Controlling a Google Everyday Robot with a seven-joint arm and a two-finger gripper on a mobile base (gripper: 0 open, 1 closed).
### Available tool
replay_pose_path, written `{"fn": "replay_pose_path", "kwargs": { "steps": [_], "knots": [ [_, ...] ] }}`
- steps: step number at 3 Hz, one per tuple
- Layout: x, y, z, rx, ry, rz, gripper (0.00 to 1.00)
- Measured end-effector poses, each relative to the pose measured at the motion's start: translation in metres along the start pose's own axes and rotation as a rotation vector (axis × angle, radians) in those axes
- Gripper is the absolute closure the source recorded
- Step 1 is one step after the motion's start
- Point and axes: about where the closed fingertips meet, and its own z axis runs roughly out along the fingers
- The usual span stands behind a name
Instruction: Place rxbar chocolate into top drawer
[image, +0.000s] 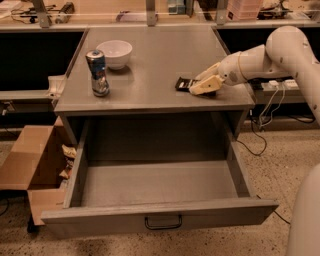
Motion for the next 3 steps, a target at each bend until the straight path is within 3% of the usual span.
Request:
{"fn": "replay_pose_path", "kwargs": {
  "steps": [1,3],
  "knots": [
    [-0.001,0.0,-0.001,0.0,0.0,0.0,1.0],
    [-0.038,0.078,-0.058,-0.039,-0.205,-0.096,1.0]
  ]
}}
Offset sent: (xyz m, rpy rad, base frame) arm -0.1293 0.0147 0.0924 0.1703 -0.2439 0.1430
